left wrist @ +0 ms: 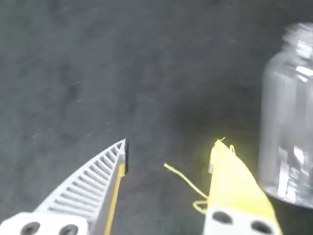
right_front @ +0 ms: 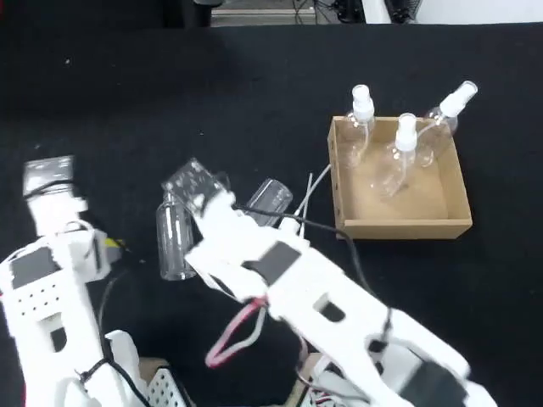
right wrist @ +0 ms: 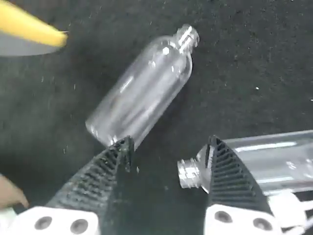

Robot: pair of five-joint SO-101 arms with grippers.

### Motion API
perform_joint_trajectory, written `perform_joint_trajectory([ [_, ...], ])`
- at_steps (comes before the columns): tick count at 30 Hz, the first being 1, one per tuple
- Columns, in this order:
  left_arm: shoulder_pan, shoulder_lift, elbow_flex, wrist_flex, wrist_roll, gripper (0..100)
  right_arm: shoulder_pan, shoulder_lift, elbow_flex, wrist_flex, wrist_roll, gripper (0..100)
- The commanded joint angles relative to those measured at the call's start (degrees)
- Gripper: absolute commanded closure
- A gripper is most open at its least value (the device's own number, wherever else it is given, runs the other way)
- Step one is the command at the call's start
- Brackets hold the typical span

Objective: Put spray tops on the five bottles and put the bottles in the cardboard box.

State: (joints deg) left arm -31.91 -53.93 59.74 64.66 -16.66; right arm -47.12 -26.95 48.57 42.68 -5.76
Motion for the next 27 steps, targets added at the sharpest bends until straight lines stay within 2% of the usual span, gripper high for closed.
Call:
perform_joint_trajectory([
  [1, -10.3, -1.8, -2.9, -1.1, -0.7, 74, -1.0, 7.7, -9.9, -1.8, -5.2, 76.9],
  [6, -16.6, -1.9, -3.0, -1.1, -0.9, 74, -3.0, 18.3, -17.5, -1.7, -12.3, 67.8],
  [15, -18.0, -2.3, -3.0, -1.1, -1.1, 74, -3.4, 34.8, -29.1, -2.1, -19.1, 67.1],
  [19, -18.0, -2.3, -2.9, -1.1, -1.1, 74, -3.4, 42.1, -33.5, -1.4, -19.1, 67.4],
  [21, -18.0, -2.3, -2.8, -1.1, -1.1, 74, -3.1, 43.7, -34.9, 1.1, -18.7, 71.4],
  [22, -18.0, -2.3, -2.7, -1.1, -1.1, 74, -2.6, 44.0, -35.4, 2.5, -17.2, 77.1],
  [24, -18.0, -2.3, -2.6, -1.1, -1.1, 74, -0.9, 44.1, -35.9, 4.6, -13.3, 96.1],
  [25, -18.0, -2.3, -2.5, -1.1, -1.1, 74, 0.0, 43.7, -36.0, 5.4, -11.7, 99.5],
  [26, -18.0, -2.3, -2.5, -1.1, -1.1, 74, 0.7, 42.9, -35.6, 6.6, -10.2, 95.6],
  [27, -18.0, -2.3, -2.5, -1.1, -1.1, 74, 1.4, 41.8, -35.2, 8.4, -8.7, 97.9],
])
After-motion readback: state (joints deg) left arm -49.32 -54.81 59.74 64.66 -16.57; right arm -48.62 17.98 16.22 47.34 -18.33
